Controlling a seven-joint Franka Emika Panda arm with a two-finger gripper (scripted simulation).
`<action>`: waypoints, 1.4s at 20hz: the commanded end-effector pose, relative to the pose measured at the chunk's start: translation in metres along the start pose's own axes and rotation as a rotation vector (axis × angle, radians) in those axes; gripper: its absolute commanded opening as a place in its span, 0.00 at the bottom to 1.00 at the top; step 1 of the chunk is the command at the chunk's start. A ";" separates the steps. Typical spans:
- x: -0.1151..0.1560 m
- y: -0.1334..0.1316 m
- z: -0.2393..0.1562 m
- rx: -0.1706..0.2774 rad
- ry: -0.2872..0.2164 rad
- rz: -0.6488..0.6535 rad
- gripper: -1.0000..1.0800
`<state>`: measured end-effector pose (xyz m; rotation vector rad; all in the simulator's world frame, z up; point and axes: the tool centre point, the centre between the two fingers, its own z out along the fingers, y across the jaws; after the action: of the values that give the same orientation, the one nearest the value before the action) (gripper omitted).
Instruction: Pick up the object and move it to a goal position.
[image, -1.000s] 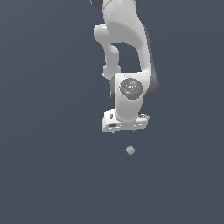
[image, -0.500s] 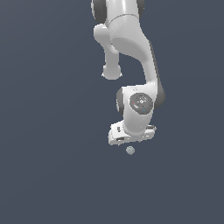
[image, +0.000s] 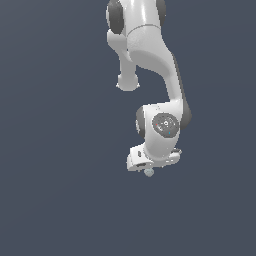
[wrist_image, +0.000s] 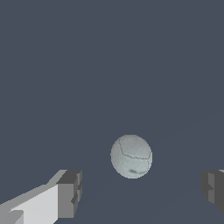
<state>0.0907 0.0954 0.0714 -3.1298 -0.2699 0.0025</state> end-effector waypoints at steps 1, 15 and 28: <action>0.000 0.000 0.000 0.000 0.000 0.000 0.96; 0.000 0.000 0.050 0.000 0.001 -0.001 0.96; 0.001 0.000 0.050 0.000 0.001 -0.001 0.00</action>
<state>0.0915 0.0959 0.0206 -3.1300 -0.2709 0.0011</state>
